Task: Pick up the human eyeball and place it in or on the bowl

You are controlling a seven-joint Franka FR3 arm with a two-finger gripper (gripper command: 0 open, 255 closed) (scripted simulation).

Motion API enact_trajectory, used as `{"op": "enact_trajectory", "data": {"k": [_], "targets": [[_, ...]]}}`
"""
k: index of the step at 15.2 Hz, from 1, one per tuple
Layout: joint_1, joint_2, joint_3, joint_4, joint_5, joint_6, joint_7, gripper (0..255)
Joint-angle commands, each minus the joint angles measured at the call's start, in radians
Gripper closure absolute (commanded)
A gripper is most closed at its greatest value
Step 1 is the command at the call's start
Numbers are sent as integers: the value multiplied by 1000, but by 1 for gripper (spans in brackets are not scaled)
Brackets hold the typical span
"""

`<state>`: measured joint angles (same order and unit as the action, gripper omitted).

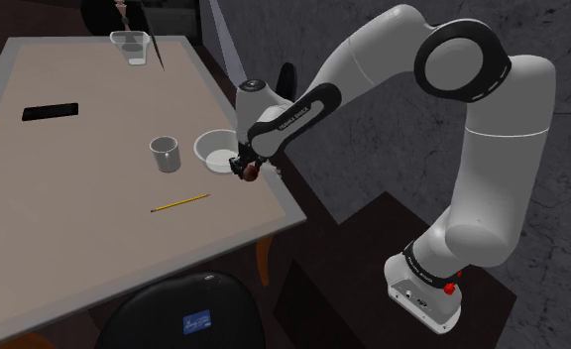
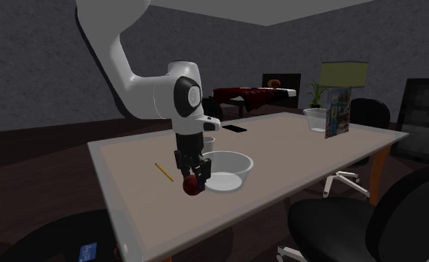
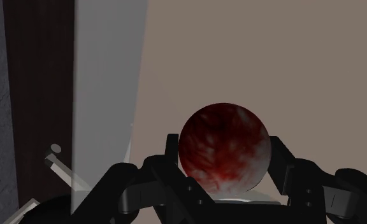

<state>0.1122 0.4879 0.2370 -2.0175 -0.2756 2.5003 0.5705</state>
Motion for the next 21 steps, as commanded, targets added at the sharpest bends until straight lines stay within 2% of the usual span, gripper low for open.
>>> {"op": "enact_trajectory", "data": {"k": [1,21], "targets": [[-5,-21,6,-3,9,-18,-7,255],[-37,-203,53,34,99,-227,-76,255]]}}
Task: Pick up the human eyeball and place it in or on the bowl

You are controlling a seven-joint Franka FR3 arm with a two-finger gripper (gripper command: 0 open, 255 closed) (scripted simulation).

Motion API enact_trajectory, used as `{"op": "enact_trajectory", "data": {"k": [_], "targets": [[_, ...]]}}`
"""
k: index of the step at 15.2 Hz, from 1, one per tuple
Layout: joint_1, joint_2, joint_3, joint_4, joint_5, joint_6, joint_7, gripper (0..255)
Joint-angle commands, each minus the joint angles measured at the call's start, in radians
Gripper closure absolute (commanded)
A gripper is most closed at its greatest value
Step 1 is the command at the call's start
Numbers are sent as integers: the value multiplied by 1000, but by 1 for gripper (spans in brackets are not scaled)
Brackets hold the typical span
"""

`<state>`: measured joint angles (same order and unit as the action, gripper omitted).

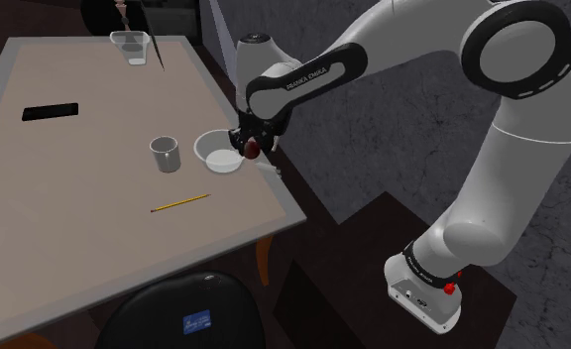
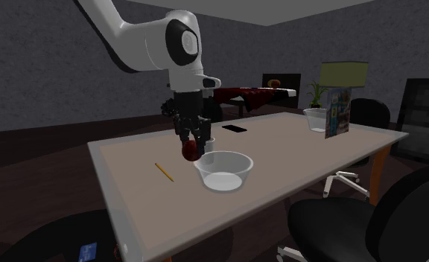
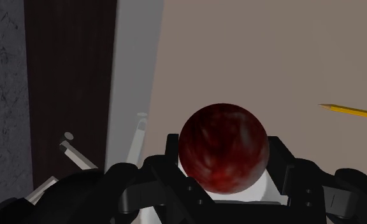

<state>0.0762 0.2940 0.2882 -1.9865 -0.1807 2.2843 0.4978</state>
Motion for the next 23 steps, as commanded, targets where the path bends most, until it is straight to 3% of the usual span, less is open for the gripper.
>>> {"op": "enact_trajectory", "data": {"k": [1,2,6,14,23], "targets": [[-2,-17,3,7,8,-23,-6,255],[-3,-22,4,10,11,-32,-8,255],[14,125,-12,233,-20,-111,-15,255],[72,457,-45,782,-55,-329,-56,255],[72,501,-53,734,-67,-238,-44,255]]}}
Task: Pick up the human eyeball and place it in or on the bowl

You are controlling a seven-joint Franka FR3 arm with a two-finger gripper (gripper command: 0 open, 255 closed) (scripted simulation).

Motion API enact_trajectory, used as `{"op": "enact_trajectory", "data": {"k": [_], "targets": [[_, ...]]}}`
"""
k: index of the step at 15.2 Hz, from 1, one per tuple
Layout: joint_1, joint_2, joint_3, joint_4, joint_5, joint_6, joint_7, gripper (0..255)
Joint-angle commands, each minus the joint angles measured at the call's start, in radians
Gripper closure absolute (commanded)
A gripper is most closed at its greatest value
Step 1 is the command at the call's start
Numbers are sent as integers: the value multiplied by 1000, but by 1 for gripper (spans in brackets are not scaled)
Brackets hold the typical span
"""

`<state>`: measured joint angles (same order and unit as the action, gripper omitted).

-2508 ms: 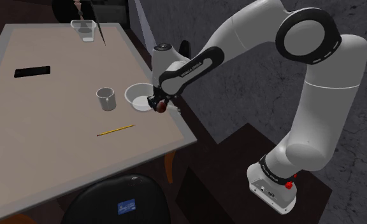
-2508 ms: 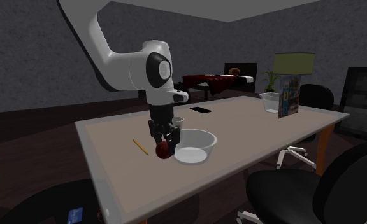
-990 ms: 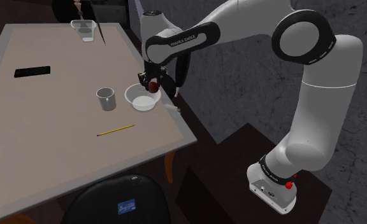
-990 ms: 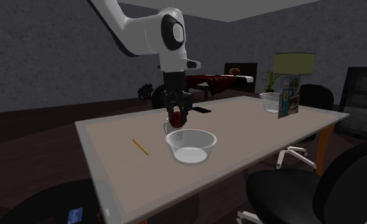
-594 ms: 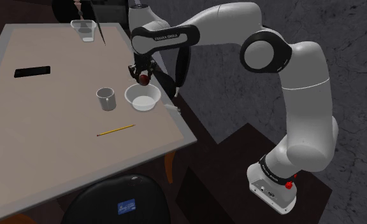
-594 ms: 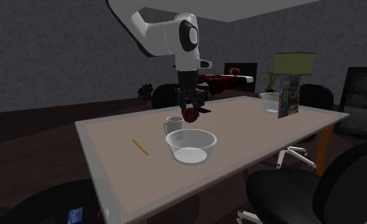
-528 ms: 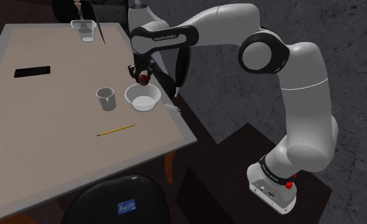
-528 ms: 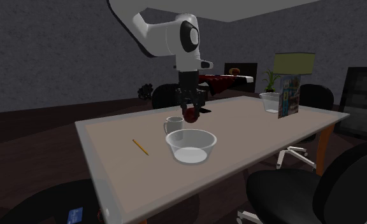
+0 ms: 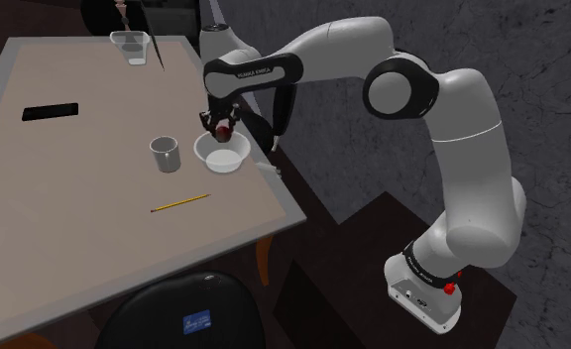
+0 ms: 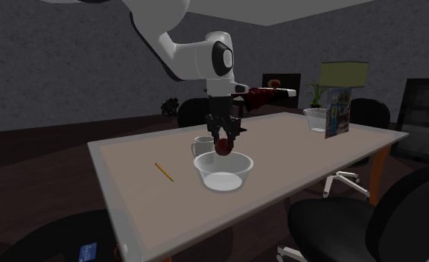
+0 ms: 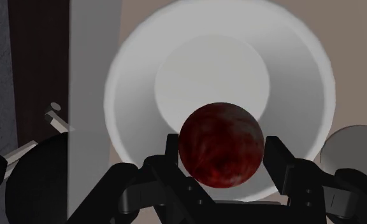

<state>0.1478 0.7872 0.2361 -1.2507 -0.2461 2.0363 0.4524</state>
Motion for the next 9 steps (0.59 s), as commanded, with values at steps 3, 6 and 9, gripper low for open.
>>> {"op": "enact_trajectory", "data": {"k": [3,6,9], "targets": [[1,26,-4,-12,-6,38,5,255],[2,39,-7,-18,-9,56,7,255],[2,39,-7,-17,-9,56,7,255]]}}
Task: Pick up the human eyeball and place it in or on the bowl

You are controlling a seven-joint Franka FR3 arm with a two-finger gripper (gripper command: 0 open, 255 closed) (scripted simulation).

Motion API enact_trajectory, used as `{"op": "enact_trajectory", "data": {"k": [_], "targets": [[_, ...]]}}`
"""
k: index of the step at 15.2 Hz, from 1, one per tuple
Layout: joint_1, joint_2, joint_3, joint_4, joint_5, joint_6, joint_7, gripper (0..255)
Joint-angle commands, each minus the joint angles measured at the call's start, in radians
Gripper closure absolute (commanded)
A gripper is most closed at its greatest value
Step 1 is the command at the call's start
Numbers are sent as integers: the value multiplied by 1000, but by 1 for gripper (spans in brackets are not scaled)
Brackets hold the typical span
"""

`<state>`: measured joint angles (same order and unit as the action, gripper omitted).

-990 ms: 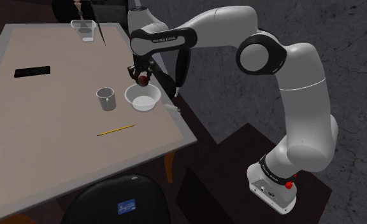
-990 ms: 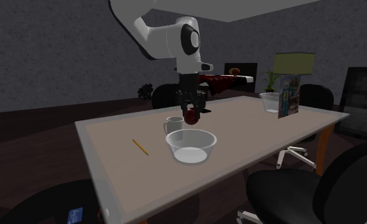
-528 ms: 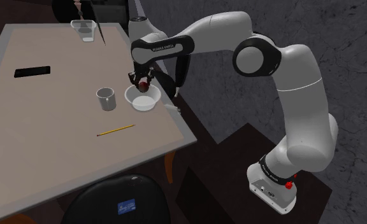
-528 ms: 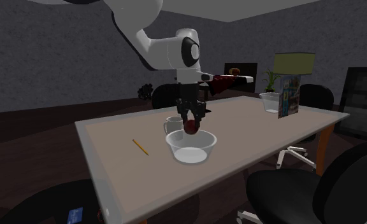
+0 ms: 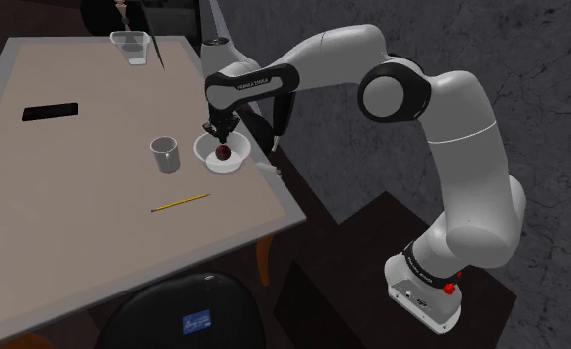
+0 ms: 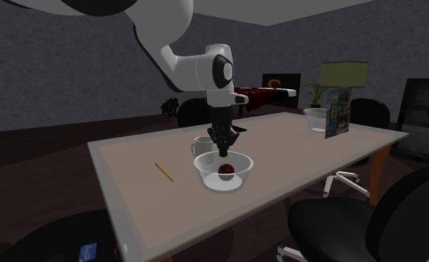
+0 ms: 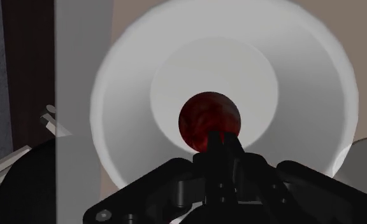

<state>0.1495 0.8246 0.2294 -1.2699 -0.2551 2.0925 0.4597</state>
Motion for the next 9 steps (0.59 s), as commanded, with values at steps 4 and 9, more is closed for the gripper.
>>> {"op": "enact_trajectory", "data": {"k": [4,9], "targets": [[-16,-1,9,-46,-16,72,-59,0],[-46,45,24,-100,-57,221,-177,0]]}}
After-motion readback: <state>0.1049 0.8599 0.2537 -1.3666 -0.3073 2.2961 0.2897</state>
